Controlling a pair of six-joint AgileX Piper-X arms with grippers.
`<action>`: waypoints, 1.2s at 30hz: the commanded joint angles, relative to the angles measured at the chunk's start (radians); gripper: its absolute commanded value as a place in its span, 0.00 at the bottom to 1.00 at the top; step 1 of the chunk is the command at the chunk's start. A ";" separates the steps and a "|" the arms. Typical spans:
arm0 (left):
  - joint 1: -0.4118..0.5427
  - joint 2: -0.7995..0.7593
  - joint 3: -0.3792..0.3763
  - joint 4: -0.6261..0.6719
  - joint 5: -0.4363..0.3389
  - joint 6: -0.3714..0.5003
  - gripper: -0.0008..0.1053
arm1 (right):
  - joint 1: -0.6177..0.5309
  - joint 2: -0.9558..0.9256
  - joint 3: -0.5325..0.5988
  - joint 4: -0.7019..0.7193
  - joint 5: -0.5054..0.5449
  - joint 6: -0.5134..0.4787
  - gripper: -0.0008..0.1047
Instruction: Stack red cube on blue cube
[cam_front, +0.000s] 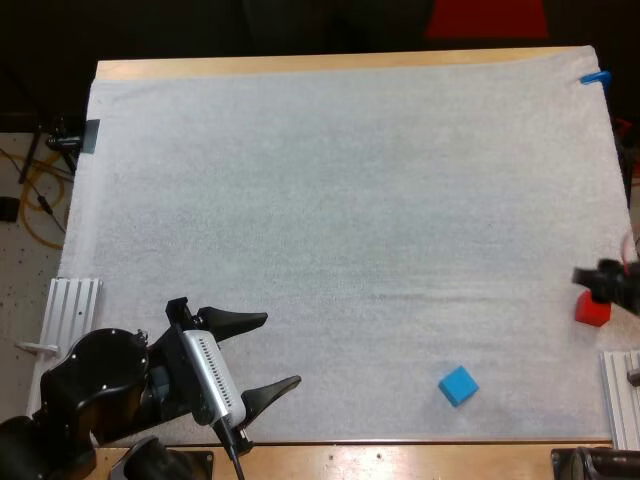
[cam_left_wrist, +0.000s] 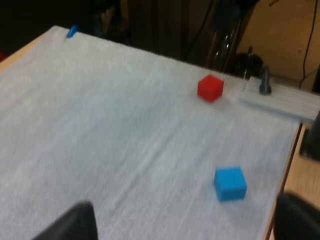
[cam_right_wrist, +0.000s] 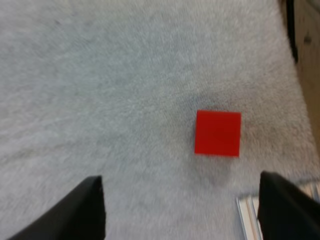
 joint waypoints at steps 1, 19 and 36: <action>-0.005 0.002 -0.006 0.003 -0.009 -0.002 0.66 | 0.000 0.030 -0.003 -0.026 0.011 -0.001 0.60; -0.005 0.001 -0.006 0.000 -0.009 -0.002 0.66 | -0.135 0.418 -0.003 -0.125 0.006 -0.066 0.60; -0.005 0.001 -0.006 -0.004 -0.036 -0.002 0.66 | -0.139 0.658 -0.003 -0.152 -0.021 -0.079 0.59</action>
